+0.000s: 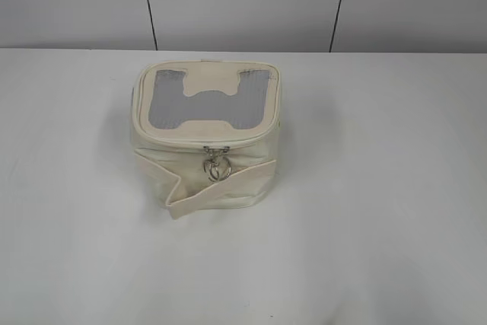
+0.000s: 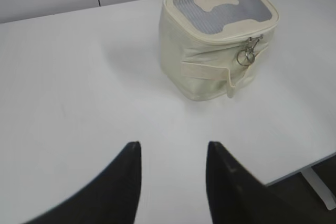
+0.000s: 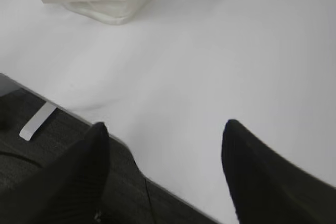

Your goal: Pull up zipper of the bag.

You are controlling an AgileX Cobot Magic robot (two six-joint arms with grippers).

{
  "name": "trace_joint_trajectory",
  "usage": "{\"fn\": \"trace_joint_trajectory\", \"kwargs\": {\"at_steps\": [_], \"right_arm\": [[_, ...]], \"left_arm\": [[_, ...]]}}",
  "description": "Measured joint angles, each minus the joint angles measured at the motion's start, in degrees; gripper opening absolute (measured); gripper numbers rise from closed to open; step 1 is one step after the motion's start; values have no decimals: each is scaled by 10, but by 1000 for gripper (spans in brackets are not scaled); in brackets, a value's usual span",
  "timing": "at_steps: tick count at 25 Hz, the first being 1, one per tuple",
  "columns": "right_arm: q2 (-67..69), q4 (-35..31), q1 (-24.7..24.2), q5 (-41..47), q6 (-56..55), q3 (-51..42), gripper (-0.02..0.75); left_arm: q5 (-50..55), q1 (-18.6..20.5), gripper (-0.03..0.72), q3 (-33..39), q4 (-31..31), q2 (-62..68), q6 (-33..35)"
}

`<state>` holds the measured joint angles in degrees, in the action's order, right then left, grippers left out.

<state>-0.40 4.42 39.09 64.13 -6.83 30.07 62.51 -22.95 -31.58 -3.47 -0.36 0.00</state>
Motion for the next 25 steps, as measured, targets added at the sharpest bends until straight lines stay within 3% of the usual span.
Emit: {"fn": "trace_joint_trajectory", "kwargs": {"at_steps": [9,16,19,23,25], "right_arm": [[0,-1,0,-39,1,-15,485],[0,-1,-16,-40,1,-15,476],[0,-1,-86,-40,1,-15,475],[0,-1,-218,-40,1,-15,475],[0,-1,-266,-40,1,-15,473]], "left_arm": [[-20,0,248,9,-3,0,0],[-20,3,239,9,-4,0,0],[-20,47,240,9,-4,0,3],[-20,159,239,9,-4,0,3],[-21,196,239,9,-4,0,3]]}}
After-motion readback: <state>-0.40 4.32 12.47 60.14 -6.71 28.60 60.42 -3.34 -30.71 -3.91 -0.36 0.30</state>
